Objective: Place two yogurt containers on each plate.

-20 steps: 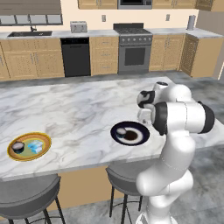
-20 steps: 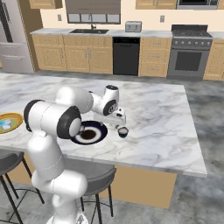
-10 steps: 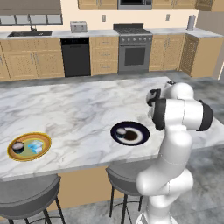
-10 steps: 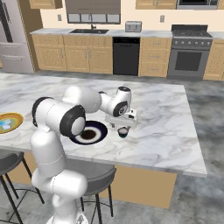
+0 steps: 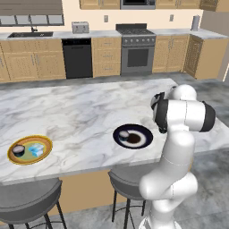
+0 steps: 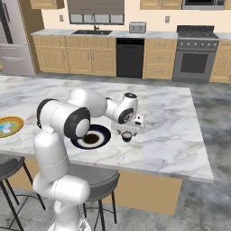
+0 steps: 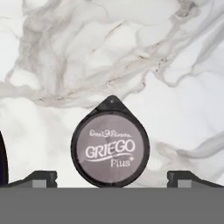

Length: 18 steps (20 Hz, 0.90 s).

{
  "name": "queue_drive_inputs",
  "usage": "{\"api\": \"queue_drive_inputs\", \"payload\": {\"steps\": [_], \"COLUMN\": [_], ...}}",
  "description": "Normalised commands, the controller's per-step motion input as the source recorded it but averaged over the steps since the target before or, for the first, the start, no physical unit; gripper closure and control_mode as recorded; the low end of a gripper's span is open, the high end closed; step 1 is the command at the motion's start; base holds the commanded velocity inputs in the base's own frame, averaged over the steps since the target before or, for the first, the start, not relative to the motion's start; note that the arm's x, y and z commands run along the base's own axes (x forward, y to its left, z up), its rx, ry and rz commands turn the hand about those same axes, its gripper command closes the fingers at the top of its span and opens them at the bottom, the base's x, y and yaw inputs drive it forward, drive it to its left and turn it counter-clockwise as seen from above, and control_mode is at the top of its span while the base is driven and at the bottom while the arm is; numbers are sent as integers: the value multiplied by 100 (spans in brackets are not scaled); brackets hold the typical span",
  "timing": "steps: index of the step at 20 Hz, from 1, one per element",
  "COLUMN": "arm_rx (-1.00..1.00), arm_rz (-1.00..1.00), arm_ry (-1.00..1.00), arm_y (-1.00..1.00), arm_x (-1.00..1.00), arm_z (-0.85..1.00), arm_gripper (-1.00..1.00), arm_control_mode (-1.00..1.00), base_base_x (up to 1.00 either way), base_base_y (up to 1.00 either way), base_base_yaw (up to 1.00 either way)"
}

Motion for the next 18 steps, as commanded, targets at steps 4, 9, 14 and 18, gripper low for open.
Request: {"api": "queue_drive_inputs", "payload": {"steps": [4,9,14,18], "arm_rx": [0,0,0,0], "arm_rz": [0,0,0,0], "arm_ry": [0,0,0,0], "arm_y": [7,3,0,0], "arm_x": [0,0,0,8], "arm_z": [-4,-2,-9,-12], "arm_gripper": [-100,-100,-100,-100], "arm_control_mode": [-100,-100,-100,-100], "base_base_x": [0,0,0,0], "base_base_y": [0,0,0,0], "base_base_yaw": [0,0,0,0]}}
